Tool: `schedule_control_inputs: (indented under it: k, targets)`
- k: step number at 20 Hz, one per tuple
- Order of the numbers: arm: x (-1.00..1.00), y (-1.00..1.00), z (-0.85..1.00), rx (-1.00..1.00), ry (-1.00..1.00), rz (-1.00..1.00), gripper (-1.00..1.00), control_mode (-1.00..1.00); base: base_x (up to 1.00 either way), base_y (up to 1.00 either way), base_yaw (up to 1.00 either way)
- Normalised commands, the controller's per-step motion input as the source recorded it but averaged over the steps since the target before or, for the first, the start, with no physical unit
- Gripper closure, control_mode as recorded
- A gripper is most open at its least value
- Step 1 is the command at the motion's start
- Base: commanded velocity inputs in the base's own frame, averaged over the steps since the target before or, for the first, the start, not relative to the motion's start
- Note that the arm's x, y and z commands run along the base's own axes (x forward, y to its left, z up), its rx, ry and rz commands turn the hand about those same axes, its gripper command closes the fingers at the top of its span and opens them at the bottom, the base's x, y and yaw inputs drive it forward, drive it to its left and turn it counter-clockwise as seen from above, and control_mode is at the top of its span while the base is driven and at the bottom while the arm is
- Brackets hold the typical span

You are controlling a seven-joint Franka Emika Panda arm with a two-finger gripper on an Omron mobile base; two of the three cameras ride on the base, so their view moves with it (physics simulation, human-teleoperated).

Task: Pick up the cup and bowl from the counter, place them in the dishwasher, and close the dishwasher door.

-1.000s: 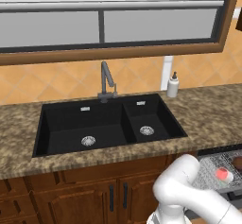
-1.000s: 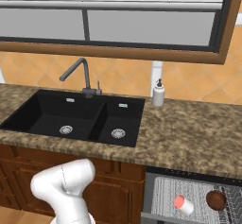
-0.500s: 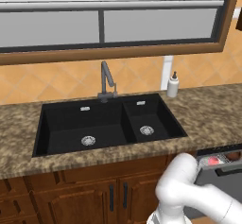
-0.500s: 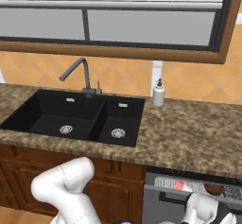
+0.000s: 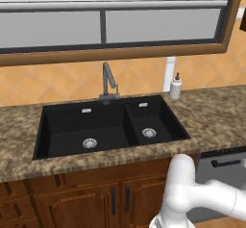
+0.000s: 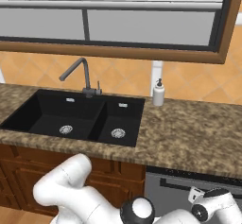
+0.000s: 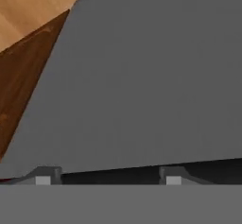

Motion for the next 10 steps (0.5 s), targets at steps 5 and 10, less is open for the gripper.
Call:
schedule_control_inputs:
  k: [5,10]
  targets:
    - [1.00,0.12,-0.28,0.31,-0.95,-0.15,-1.00,-1.00,0.00,0.00,0.00]
    - [1.00,0.05,-0.31,0.27,-0.88,-0.13,-1.00,-1.00,0.00,0.00,0.00]
